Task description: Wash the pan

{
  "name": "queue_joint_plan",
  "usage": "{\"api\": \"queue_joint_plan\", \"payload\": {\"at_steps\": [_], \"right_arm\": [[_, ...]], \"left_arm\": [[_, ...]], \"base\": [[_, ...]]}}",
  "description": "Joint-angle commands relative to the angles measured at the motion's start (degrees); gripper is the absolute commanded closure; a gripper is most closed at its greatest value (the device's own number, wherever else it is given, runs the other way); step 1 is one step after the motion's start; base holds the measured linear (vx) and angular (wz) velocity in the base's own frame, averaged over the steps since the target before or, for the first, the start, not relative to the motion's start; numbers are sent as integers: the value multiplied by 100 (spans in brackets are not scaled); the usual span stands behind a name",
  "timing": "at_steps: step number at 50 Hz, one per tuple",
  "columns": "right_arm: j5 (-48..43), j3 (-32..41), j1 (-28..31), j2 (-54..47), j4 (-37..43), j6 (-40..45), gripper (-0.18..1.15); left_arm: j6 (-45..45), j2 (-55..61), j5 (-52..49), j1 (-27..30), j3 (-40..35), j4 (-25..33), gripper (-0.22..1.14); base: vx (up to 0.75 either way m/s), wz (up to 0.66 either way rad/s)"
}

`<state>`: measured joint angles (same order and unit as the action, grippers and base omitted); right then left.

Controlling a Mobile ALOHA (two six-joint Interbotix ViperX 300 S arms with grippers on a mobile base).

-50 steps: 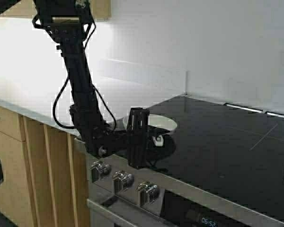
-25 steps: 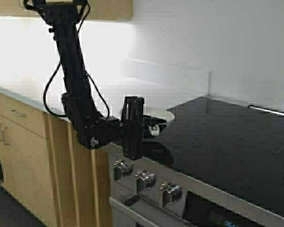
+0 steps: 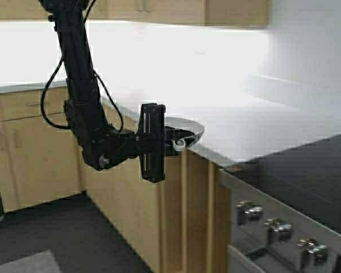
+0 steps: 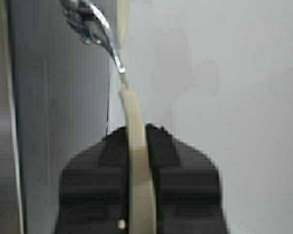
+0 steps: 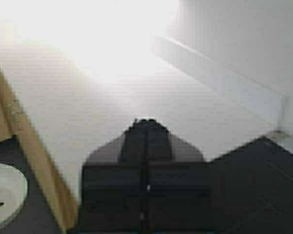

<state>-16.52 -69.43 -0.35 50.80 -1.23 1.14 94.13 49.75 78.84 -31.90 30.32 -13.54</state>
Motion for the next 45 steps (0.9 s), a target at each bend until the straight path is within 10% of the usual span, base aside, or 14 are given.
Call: {"api": "queue_joint_plan", "payload": {"at_steps": [1,45], "right_arm": [[0,70,0,-26,-9,-18,91],[9,88,0,-53,0,-9,91]], "left_arm": [[-167,-378,220,-26,62,-18,89],[-501,-264,246,-18,158,-44,89]], "base": [[6,57],[5,51]]}}
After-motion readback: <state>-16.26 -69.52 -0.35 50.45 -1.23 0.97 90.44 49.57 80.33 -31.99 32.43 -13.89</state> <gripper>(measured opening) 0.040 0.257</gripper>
